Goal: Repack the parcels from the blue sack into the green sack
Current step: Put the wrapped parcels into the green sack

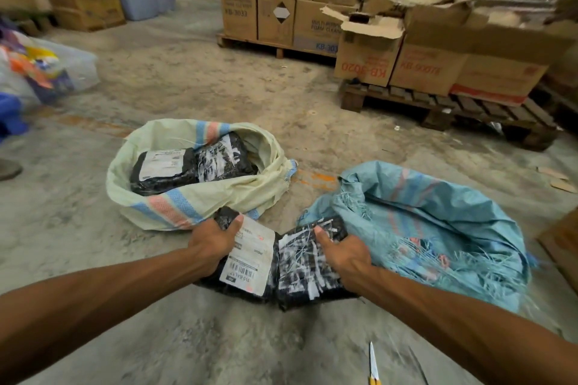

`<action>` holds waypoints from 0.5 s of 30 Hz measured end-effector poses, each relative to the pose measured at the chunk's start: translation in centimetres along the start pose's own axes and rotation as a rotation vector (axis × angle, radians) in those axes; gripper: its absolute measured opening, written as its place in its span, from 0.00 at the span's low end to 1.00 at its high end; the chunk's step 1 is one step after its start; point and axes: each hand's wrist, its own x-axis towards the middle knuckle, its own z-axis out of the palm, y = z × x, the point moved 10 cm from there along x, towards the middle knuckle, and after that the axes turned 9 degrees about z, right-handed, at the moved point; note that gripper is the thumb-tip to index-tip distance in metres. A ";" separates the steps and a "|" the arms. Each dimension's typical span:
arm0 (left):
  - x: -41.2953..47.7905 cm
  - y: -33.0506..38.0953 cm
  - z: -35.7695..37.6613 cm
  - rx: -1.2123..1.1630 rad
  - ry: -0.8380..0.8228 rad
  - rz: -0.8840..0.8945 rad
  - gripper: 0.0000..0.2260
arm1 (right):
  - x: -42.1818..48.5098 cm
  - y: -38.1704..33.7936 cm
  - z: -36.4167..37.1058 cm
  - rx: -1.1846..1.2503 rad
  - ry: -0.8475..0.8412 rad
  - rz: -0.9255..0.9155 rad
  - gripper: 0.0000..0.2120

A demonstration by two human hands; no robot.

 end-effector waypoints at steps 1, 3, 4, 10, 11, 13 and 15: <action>0.2 1.2 -1.8 0.016 0.015 0.018 0.27 | -0.3 -1.2 -0.4 0.029 -0.025 -0.004 0.34; 1.2 3.2 -5.7 -0.012 0.036 0.059 0.32 | -1.0 -4.0 -1.1 0.103 -0.097 0.003 0.34; 2.0 4.1 -7.9 -0.074 0.060 0.094 0.35 | -1.2 -5.5 -1.1 0.165 -0.147 0.001 0.38; 6.2 8.1 -20.1 -0.488 0.142 0.148 0.29 | 2.5 -16.5 1.7 0.404 -0.362 -0.052 0.61; 6.4 9.0 -21.3 -0.537 0.119 0.136 0.29 | 2.6 -18.7 1.6 0.424 -0.392 -0.078 0.58; 7.2 10.3 -23.8 -0.588 0.124 0.127 0.23 | 3.4 -23.7 2.5 0.455 -0.510 -0.156 0.53; 8.5 10.8 -26.1 -0.628 0.126 0.106 0.17 | 0.4 -27.8 3.6 0.463 -0.658 -0.167 0.51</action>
